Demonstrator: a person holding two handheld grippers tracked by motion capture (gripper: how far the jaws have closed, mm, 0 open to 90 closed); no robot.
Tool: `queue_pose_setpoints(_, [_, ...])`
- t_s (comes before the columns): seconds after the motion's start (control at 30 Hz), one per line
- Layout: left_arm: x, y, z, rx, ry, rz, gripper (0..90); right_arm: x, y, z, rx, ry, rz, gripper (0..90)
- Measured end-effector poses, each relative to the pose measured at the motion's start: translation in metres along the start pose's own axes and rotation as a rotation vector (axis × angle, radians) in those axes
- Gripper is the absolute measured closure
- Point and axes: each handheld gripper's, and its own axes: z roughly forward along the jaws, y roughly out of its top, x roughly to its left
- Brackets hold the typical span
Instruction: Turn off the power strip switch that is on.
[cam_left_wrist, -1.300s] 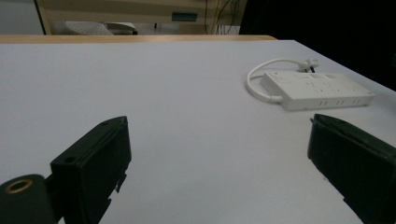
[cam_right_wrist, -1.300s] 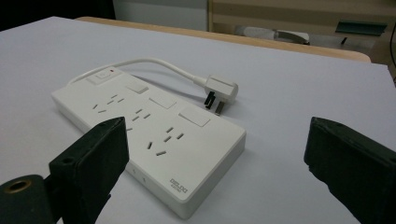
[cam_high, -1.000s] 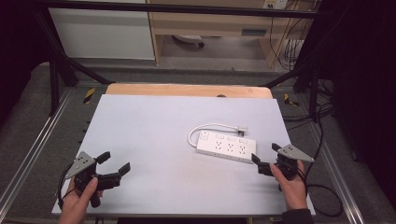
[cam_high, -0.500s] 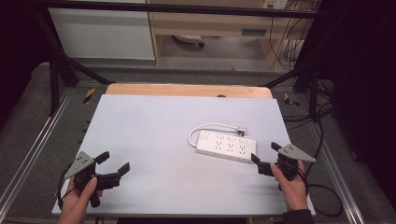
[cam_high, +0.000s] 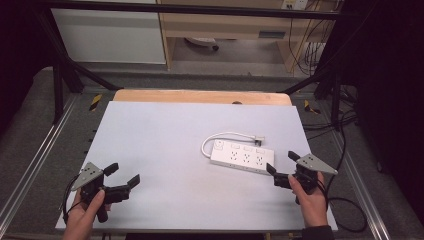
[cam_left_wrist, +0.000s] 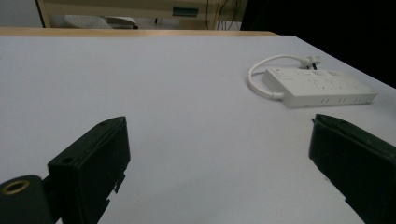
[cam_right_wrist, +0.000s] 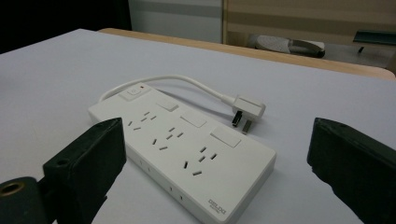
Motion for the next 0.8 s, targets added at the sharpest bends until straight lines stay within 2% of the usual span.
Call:
queue_pose_setpoints(0.13, [-0.001, 0.000, -0.002, -0.002, -0.009, 0.007, 4.7, 0.002, 0.002, 0.002, 0.010, -0.014, 0.018, 3.0])
queue_pose_setpoints(0.27, [0.002, -0.001, -0.001, 0.005, -0.012, -0.005, 5.1, 0.004, 0.006, 0.006, 0.002, -0.038, 0.028, 3.1])
queue_pose_setpoints(0.4, [0.002, 0.000, -0.001, 0.001, -0.022, -0.002, 5.3, 0.008, 0.011, 0.016, -0.005, -0.036, 0.025, 3.5])
queue_pose_setpoints(0.43, [0.001, 0.000, -0.001, 0.001, -0.025, 0.000, 5.3, 0.011, 0.011, 0.023, 0.009, -0.029, 0.005, 3.8])
queue_pose_setpoints(0.5, [0.000, 0.000, -0.001, 0.005, -0.024, 0.006, 5.3, 0.013, 0.014, 0.028, 0.018, -0.028, 0.003, 4.0])
queue_pose_setpoints(0.67, [0.000, -0.001, 0.000, 0.009, -0.023, 0.012, 5.4, 0.012, 0.021, 0.033, 0.026, -0.020, -0.005, 4.1])
queue_pose_setpoints(0.8, [0.001, -0.002, 0.001, 0.019, -0.018, 0.004, 5.7, 0.010, 0.028, 0.034, 0.029, -0.004, 0.016, 4.4])
